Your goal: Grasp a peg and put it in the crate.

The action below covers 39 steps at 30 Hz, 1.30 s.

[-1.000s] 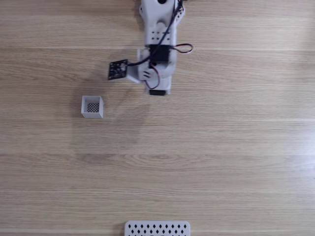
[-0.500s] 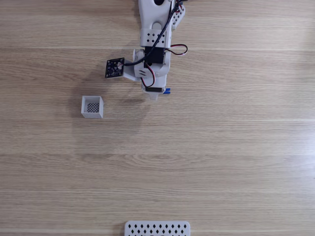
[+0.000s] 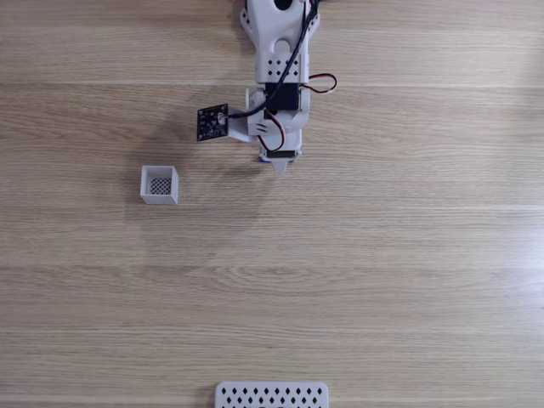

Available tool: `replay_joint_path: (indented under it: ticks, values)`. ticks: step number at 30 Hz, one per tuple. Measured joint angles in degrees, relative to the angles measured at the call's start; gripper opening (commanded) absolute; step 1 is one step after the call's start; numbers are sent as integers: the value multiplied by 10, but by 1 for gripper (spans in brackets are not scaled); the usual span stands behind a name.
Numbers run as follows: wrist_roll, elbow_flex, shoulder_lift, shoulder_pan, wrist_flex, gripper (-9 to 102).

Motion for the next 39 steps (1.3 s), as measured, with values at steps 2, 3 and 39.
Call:
replay_joint_path:
  ticks: [2, 3, 39]
  values:
    - [0, 21, 0, 0, -1, 19]
    - [0, 29, 2, 0, -1, 19]
    - [-785, 211, 294, 134, -341, -1]
